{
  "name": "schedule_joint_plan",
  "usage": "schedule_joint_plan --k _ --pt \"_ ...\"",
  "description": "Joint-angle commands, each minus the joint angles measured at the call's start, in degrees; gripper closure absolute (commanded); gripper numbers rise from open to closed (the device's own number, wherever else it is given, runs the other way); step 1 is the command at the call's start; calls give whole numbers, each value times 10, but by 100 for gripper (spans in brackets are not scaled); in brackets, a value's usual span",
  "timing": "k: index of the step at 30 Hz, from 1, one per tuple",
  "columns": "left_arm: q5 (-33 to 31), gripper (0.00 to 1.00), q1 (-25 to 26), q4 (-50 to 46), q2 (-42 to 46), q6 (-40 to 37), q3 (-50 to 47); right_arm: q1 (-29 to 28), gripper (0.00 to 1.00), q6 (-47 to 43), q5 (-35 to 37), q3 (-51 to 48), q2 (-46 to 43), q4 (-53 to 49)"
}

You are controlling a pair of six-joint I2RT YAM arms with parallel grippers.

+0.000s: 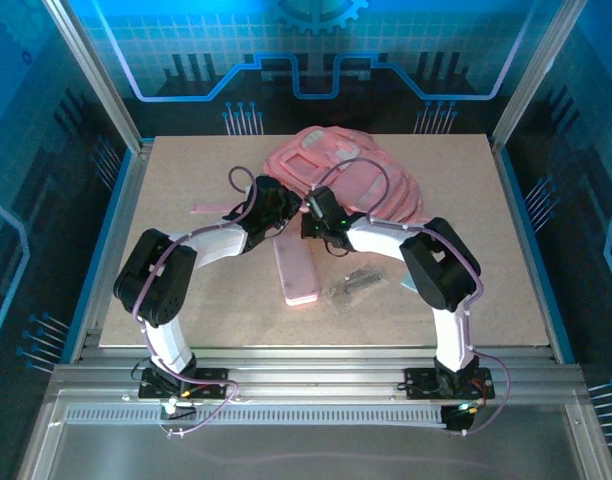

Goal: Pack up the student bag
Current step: Zip the student bag at the top-center of the table.

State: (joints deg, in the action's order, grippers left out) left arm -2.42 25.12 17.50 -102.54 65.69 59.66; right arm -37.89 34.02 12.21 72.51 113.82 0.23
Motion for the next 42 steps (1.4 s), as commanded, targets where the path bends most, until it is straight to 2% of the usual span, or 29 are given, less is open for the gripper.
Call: schedule_joint_plan --k 1,8,17,21,26,29,32,33,35,37,39,42 --pt "8 100 -16 40 29 -3 -12 23 100 -28 -56 -48 -59 14" --pt "16 100 -40 27 20 -20 2 54 100 -82 -131 -111 -110 -57" --pt "32 100 -59 13 14 -38 22 111 100 -132 -132 -193 -191 -151" --pt "40 100 -71 4 6 -58 35 134 100 -152 -109 -218 -240 -195" --pt "68 100 -101 -25 -26 -91 80 173 100 -154 -117 -242 -283 -228" --pt "82 100 -117 -37 -64 -117 125 175 100 -150 -159 -237 -290 -217" --pt "114 100 -133 -62 -122 -141 203 173 100 -140 -245 -226 -273 -175" --pt "136 95 -139 -87 -147 -144 238 169 100 -135 -268 -215 -261 -167" --pt "177 48 -146 -145 -179 -143 302 154 100 -120 -294 -184 -237 -146" --pt "180 25 -143 -164 -168 -147 299 142 100 -102 -319 -163 -214 -124" --pt "169 12 -140 -163 -133 -145 256 126 100 -87 -334 -135 -188 -114" --pt "168 12 -138 -126 -65 -110 155 103 100 -70 -343 -93 -153 -100"
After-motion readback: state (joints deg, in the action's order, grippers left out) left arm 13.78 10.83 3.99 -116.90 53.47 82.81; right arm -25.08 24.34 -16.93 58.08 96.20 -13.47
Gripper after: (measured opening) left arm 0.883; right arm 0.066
